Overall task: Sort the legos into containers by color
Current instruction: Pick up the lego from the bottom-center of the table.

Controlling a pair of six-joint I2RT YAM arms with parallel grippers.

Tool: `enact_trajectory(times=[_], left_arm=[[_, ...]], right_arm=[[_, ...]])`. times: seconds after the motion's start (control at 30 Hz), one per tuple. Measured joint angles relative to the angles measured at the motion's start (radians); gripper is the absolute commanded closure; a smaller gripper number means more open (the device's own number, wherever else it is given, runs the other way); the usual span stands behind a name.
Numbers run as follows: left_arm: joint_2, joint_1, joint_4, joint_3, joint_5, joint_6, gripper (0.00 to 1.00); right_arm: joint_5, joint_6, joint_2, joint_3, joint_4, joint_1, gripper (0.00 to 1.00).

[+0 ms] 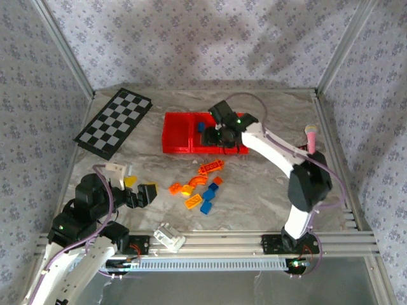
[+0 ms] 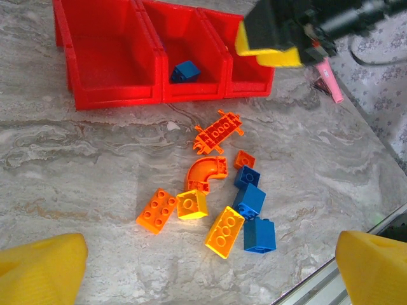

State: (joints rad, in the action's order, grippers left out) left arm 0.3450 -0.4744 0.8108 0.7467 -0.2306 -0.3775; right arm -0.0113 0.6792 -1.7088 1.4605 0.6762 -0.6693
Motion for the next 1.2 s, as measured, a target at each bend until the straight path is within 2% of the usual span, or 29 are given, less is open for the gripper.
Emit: enact_trajectory(times=[0.03,0.07,0.1,0.2,0.37,0.63,0.83,0.97,1.2], left_arm=[[0.000,0.000,0.000,0.000,0.000,0.000,0.00],[0.000,0.000,0.000,0.000,0.000,0.000,0.00],[0.000,0.000,0.000,0.000,0.000,0.000,0.00],[0.000,0.001,0.000,0.000,0.000,0.000,0.00],[0.000,0.001,0.000,0.000,0.000,0.000,0.00],[-0.007,0.001,-0.001,-0.002,-0.001,0.000,0.00],[-0.013,0.001,-0.002,-0.005,-0.001,0.000,0.00],[-0.012,0.001,-0.003,-0.006,-0.002,0.000,0.00],[-0.012,0.001,-0.003,-0.007,-0.008,0.000,0.00]], right_arm=[[0.023,0.037,0.038,-0.046,-0.013,-0.019,0.26],[0.048,0.079,0.078,-0.095,-0.026,-0.045,0.15],[0.073,0.124,0.114,-0.143,-0.035,-0.077,0.08],[0.132,0.246,0.167,-0.233,-0.042,-0.177,0.05],[0.205,0.415,0.169,-0.255,0.008,-0.327,0.07],[0.340,0.744,0.165,-0.332,0.062,-0.535,0.16],[0.371,0.898,0.048,-0.320,0.077,-0.595,0.16],[0.374,0.956,-0.029,-0.299,0.082,-0.620,0.21],[0.375,1.025,-0.055,-0.255,0.113,-0.635,0.27]])
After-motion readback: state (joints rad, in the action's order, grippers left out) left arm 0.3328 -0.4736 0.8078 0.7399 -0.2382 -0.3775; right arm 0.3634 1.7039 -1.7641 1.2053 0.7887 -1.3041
